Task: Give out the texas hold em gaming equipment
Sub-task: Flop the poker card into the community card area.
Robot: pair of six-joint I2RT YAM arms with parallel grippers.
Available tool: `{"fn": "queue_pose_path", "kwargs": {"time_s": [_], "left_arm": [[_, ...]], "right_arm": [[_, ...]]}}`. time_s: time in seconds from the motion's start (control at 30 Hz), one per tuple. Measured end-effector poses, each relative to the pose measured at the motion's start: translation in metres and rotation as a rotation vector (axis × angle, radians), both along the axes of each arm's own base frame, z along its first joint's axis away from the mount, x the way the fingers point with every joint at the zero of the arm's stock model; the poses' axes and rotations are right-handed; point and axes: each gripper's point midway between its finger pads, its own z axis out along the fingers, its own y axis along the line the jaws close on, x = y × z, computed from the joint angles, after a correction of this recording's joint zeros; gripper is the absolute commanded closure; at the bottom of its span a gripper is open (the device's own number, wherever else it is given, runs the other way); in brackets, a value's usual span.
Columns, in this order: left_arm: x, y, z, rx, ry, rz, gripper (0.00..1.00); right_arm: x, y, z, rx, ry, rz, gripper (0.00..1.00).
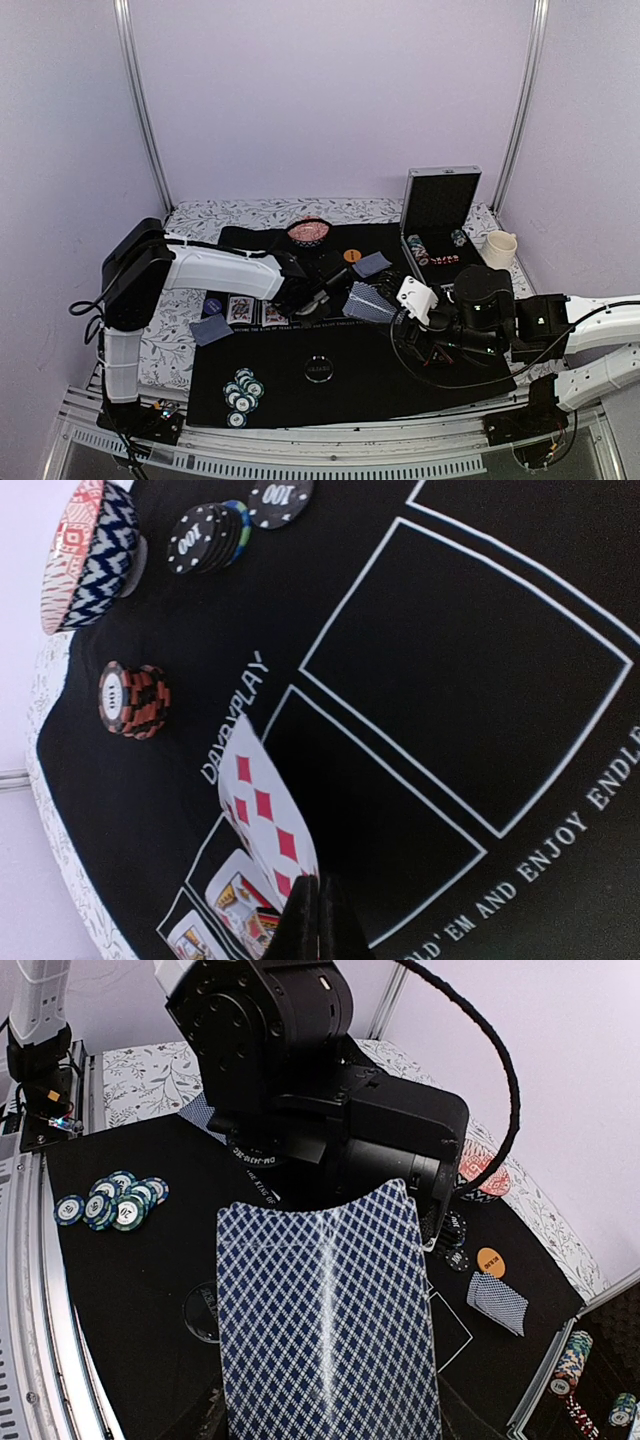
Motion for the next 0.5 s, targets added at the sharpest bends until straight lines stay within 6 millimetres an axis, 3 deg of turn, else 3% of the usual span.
{"fn": "queue_pose_path", "kwargs": {"time_s": [0.5], "left_arm": [[-0.02, -0.019, -0.028, -0.095, 0.168, 0.02, 1.0]], "right_arm": [[0.0, -0.001, 0.001, 0.003, -0.001, -0.005, 0.51]]}}
